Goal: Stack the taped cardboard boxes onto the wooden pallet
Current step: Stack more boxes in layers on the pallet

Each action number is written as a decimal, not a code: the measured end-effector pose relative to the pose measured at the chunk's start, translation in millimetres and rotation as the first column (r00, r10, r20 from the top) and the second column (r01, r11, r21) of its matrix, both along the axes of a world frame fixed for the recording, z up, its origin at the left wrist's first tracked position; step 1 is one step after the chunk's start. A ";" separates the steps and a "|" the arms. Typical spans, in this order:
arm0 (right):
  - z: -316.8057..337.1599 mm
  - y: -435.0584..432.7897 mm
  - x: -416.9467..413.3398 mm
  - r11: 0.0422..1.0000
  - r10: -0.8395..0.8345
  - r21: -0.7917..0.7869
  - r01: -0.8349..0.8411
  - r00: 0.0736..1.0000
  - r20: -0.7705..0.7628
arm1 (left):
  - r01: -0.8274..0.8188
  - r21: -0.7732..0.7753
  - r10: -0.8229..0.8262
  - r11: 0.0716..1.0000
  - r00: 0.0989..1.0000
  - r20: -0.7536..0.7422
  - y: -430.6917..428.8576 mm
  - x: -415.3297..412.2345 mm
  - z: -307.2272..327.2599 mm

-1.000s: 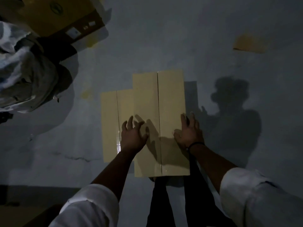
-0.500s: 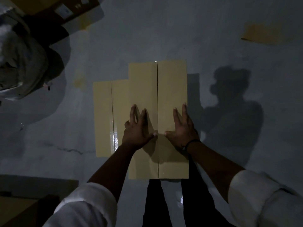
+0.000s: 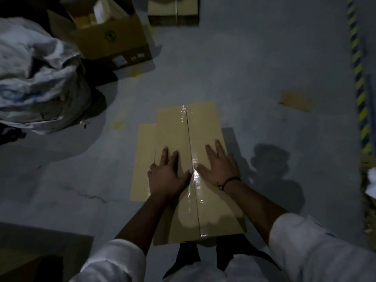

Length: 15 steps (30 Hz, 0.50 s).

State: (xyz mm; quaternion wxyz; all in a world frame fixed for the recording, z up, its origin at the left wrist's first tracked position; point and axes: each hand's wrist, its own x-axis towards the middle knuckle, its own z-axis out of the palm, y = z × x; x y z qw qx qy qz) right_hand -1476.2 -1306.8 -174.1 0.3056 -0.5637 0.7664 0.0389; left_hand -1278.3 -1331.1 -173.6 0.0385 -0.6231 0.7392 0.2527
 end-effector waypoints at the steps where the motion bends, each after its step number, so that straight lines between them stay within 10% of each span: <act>1: 12.0 0.4 12.2 1.000 0.016 -0.013 -0.016 1.000 -0.009 | -0.025 -0.022 0.024 0.999 1.000 -0.006 3.9 10.7 11.9; 15: 145.0 29.1 179.6 0.831 0.432 -0.368 -0.417 0.901 -0.046 | -0.600 -0.229 0.602 0.767 0.795 -0.068 105.6 155.4 159.5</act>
